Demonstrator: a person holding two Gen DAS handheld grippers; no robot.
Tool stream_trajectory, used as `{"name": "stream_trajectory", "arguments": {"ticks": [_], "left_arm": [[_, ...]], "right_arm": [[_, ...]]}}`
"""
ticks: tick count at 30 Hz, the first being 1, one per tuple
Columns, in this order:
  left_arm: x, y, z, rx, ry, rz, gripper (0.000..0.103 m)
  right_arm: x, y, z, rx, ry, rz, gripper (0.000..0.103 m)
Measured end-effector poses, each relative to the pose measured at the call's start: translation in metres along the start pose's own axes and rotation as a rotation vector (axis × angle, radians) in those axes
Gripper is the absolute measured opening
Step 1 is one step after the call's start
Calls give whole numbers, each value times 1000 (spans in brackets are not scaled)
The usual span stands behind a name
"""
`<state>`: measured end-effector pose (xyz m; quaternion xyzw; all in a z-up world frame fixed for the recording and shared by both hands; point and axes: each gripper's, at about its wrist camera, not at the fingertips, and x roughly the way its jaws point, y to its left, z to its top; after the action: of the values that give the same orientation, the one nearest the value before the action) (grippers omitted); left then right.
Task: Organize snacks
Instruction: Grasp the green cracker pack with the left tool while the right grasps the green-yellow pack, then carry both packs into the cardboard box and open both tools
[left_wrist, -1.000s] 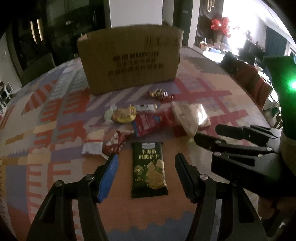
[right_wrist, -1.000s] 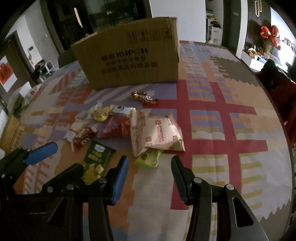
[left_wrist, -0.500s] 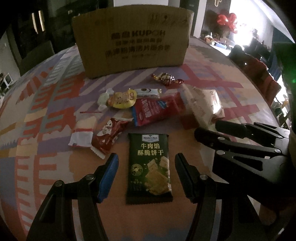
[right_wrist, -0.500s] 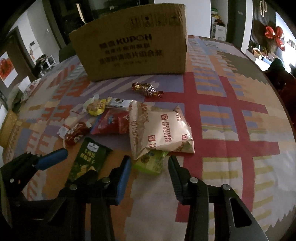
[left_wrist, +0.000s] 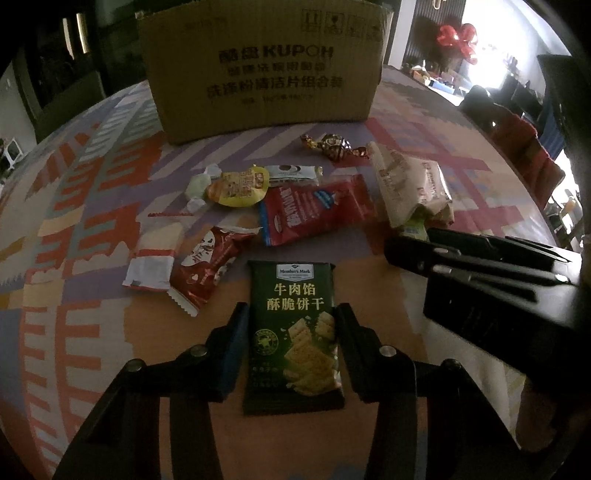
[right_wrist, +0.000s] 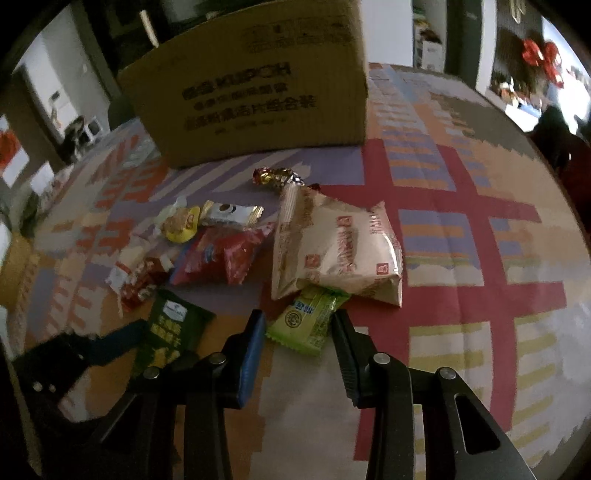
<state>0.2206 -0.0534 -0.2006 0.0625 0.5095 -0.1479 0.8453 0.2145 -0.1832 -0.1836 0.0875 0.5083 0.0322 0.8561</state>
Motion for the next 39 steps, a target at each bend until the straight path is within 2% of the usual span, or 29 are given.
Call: {"name": "stream_trajectory", "arguments": {"ticks": [6, 8, 11, 23, 31, 39], "left_arm": [[0, 2, 0, -2, -5, -12, 44], [0, 1, -1, 0, -6, -14, 44], [-1, 2, 0, -7, -7, -16, 44], [-25, 1, 8, -10, -60, -12, 44], [-54, 5, 12, -23, -111, -6, 44], [-96, 11, 22, -24, -201, -5, 44]], "right_arm": [[5, 4, 3, -33, -9, -42, 38], [5, 6, 3, -48, -14, -71, 31], [5, 7, 2, -66, -17, -80, 26], [-9, 6, -7, -83, -5, -53, 25], [-35, 14, -10, -97, -39, -37, 25], [-74, 22, -2, -87, -100, -1, 25]]}}
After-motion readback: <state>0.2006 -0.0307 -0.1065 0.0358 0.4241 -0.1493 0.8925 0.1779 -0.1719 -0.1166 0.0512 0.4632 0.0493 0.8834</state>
